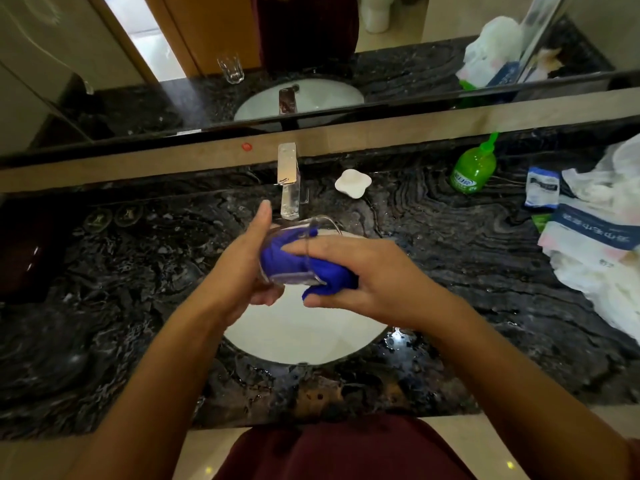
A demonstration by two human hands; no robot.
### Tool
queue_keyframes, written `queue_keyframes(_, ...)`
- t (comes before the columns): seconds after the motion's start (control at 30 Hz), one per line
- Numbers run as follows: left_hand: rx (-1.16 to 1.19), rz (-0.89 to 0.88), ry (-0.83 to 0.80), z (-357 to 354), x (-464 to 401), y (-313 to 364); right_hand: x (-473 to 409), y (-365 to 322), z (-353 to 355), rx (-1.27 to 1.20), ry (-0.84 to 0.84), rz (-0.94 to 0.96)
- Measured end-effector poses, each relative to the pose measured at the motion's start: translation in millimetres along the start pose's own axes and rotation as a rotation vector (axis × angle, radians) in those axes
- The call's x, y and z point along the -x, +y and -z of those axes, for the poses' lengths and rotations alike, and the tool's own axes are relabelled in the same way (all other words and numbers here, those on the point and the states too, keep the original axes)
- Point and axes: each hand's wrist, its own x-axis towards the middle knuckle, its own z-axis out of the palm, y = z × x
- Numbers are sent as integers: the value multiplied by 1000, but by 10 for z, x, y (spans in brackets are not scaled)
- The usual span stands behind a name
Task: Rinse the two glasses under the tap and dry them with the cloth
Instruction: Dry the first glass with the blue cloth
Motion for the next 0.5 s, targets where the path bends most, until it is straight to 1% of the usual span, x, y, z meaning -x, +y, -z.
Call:
queue_keyframes(0.07, -88, -129, 168, -101, 2, -21, -28, -41, -42, -18, 4, -55)
queue_keyframes(0.1, -105, -198, 225, -137, 8, -31, -31, -64, -70, -71, 24, -84)
queue_keyframes(0.17, -157, -335, 322, -173, 37, -54, -32, -105, -113, -281, 46, -144)
queue_keyframes(0.23, -337, -514, 408, -159, 64, -109, -10, -130, -104, -564, 41, -203)
queue_keyframes(0.3, -472, -707, 429, -137, 75, -153, 10, -137, -76, -818, 25, -268)
queue_keyframes(0.4, -577, -951, 377, -93, 55, -203, 35, -160, -84, -1282, -25, -367)
queue_keyframes(0.43, -604, -1010, 361, -86, 53, -196, 46, -159, -100, -1411, -31, -370)
queue_keyframes(0.5, -599, -1061, 314, -91, 53, -179, 65, -161, -153, -1517, 8, -350)
